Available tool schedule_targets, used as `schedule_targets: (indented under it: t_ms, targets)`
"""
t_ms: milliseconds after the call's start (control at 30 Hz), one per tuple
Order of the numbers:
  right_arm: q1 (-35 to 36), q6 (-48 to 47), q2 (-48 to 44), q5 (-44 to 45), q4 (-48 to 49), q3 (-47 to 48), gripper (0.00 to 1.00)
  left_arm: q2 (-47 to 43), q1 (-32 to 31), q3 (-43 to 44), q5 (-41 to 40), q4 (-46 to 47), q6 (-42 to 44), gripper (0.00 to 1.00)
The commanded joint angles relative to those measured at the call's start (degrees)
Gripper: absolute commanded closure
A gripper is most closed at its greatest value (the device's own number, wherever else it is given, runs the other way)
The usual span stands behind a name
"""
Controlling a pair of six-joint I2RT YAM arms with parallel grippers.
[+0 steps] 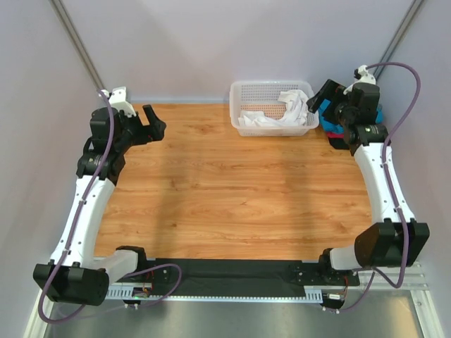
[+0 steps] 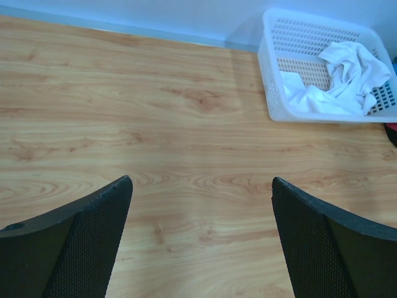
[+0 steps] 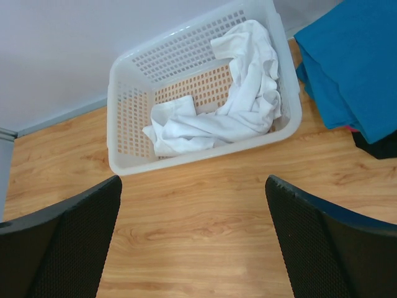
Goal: Fold and stack the t-shirts
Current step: Grab the tshirt from the pile
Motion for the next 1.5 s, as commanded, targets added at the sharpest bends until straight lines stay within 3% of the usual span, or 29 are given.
schedule_targets:
  t_ms: [0, 200, 567, 867, 1100, 1300, 1467]
  targets:
    - [1.75, -2.50, 5.55, -1.06, 1.75, 6.12, 0.00, -2.09, 0.34, -0.87, 2.22, 1.81, 1.66, 0.00]
    - [1.77, -2.67, 18.89, 2.64, -1.77, 21.67, 0.00, -3.85, 0.34, -2.28, -0.76, 1.55, 3.07, 0.00]
    - [3.52, -4.07, 51.68, -2.72, -8.01, 51.81, 0.00, -3.24, 0.34, -2.98, -0.94, 2.08, 2.98, 0.00]
    - [6.86, -7.94, 59.35, 16.86, -7.58, 52.81, 0.06, -0.33, 0.34, -2.98, 0.20, 2.07, 2.55, 0.00]
    - [7.21, -9.18, 65.50, 16.70, -6.70, 55.26, 0.08, 0.55, 0.34, -3.07, -0.06, 1.99, 2.90, 0.00]
    - [8.36, -13.04, 69.29, 24.08, -3.19, 56.67, 0.08, 1.77, 0.34, -2.98, -0.06, 1.81, 3.25, 0.00]
    - [8.36, -13.31, 71.04, 24.70, 0.42, 56.93, 0.28, 4.06, 0.34, -2.45, 1.34, 1.64, 3.16, 0.00]
